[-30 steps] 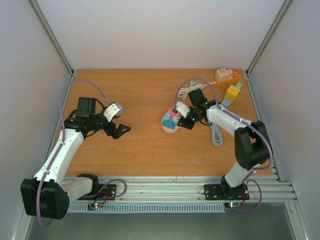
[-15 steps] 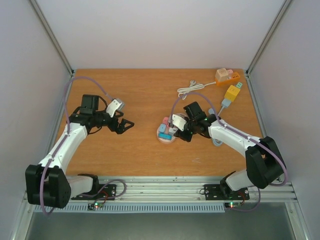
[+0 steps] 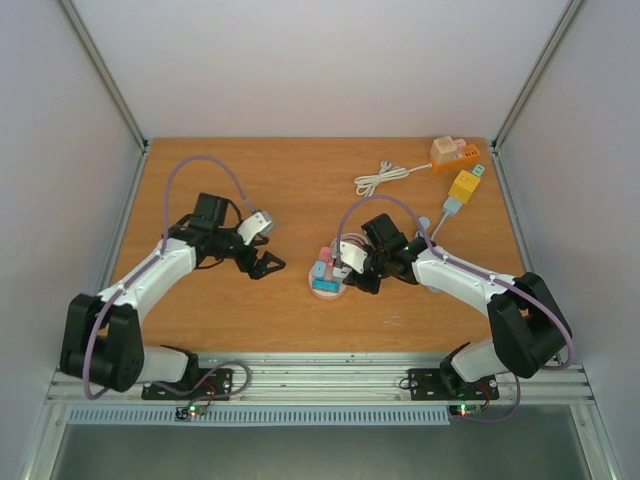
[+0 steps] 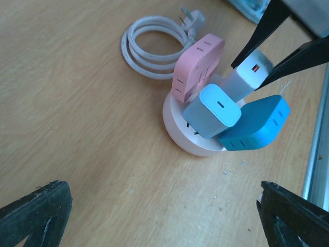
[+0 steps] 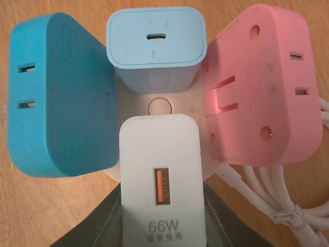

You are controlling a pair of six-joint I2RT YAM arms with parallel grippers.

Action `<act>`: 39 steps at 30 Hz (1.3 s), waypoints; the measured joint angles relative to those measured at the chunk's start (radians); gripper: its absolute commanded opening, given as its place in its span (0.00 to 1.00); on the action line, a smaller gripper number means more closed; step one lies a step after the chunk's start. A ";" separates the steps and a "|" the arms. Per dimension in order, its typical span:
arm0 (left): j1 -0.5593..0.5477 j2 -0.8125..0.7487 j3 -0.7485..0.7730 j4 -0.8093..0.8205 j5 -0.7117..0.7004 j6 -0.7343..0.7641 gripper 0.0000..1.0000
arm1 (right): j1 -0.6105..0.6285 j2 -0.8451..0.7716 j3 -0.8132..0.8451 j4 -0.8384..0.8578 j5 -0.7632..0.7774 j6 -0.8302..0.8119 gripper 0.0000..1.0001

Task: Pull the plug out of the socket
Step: Pick up the socket from the center of the board, then remove the plug from the socket.

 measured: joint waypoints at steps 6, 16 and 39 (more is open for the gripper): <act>-0.097 0.157 0.085 0.007 -0.092 -0.012 0.99 | 0.002 -0.001 -0.027 0.033 -0.005 -0.005 0.04; -0.098 0.325 0.241 -0.014 0.019 -0.168 0.99 | 0.010 -0.124 -0.057 0.116 0.047 0.024 0.02; -0.098 0.509 0.321 0.015 0.384 -0.461 0.99 | 0.052 -0.167 -0.061 0.226 0.163 0.076 0.02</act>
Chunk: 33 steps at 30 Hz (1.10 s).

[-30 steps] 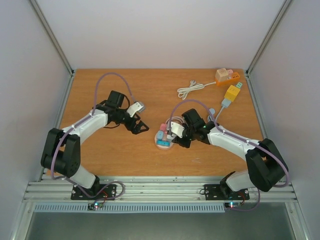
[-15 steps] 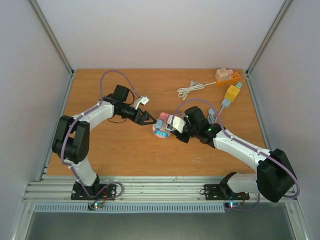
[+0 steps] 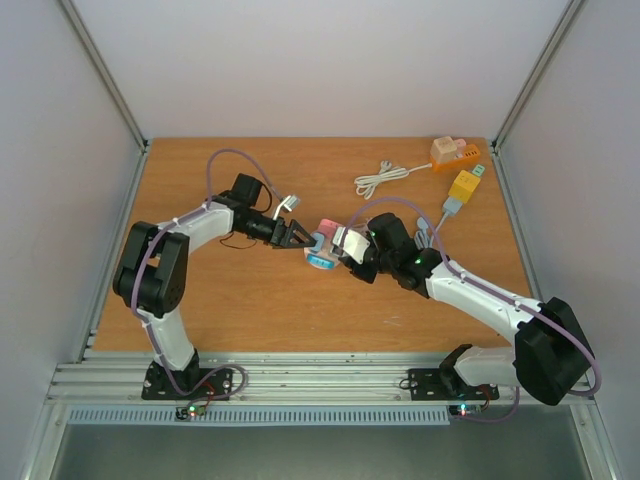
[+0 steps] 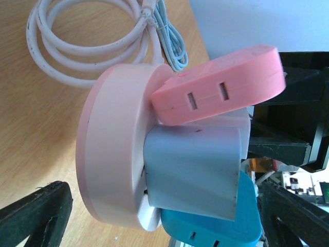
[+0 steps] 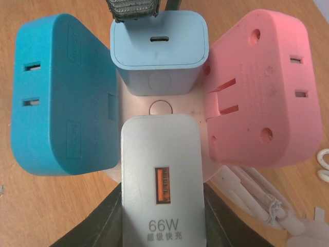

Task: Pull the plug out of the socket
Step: Remove the plug from the socket.

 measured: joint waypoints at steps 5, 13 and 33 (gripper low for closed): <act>0.000 0.011 -0.004 0.027 0.039 -0.030 0.99 | 0.002 -0.003 -0.006 0.010 0.005 0.008 0.02; -0.001 0.011 -0.018 0.085 0.088 -0.086 0.99 | 0.011 -0.012 -0.008 0.012 0.006 0.036 0.02; 0.005 0.033 -0.027 0.105 0.120 -0.103 0.67 | 0.031 -0.012 -0.007 0.019 0.005 0.090 0.01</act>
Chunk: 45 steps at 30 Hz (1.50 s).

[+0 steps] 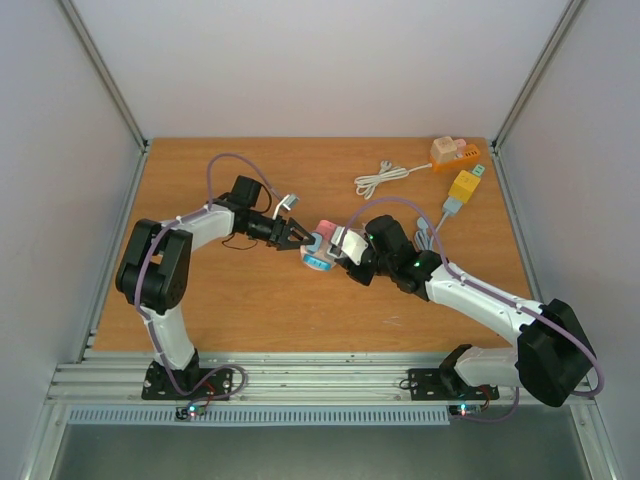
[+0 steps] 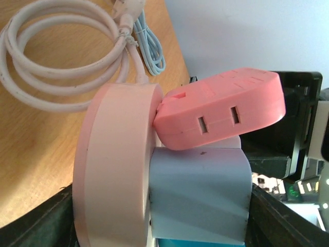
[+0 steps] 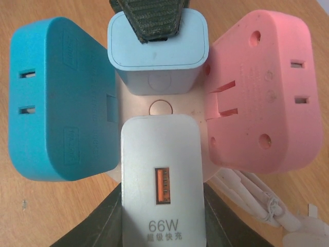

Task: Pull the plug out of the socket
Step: Remove the plug from the socket.

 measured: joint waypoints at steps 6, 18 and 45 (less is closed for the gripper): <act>0.002 0.000 0.000 0.000 0.000 -0.012 0.39 | 0.001 0.000 0.000 0.000 0.004 0.003 0.02; -0.006 -0.001 0.006 0.000 -0.036 -0.024 0.01 | 0.004 0.018 0.030 -0.041 0.032 0.012 0.02; 0.017 -0.021 0.025 -0.019 -0.022 0.010 0.00 | 0.005 0.007 0.011 0.036 0.050 0.017 0.01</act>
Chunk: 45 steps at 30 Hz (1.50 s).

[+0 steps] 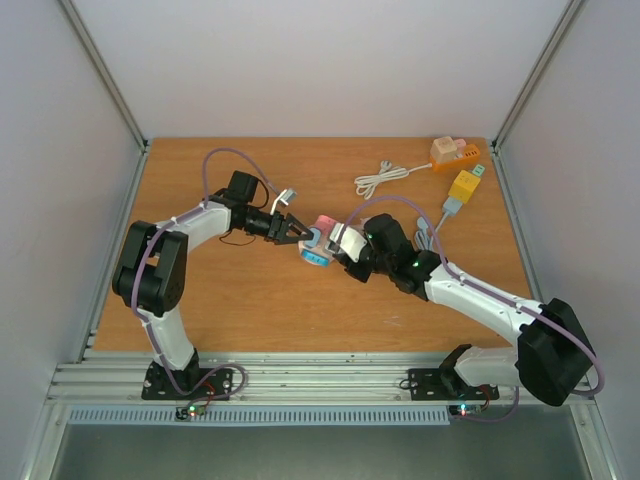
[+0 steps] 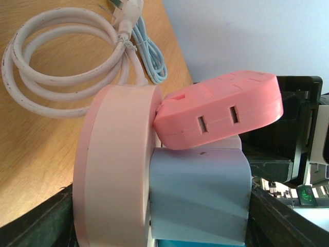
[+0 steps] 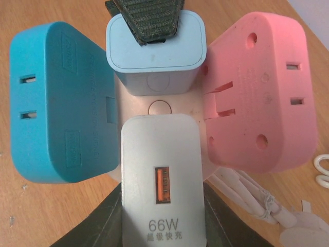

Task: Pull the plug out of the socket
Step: Remove the plug from the socket.

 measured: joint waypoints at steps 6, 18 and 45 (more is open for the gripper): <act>0.001 0.000 0.000 -0.002 0.008 0.009 0.00 | 0.000 -0.008 -0.003 0.001 0.000 0.006 0.01; -0.001 -0.003 0.000 -0.013 0.000 0.031 0.00 | 0.006 -0.007 -0.003 -0.003 0.010 0.027 0.01; 0.003 -0.003 0.018 -0.077 -0.016 0.112 0.00 | 0.017 -0.008 -0.031 0.048 0.018 0.004 0.01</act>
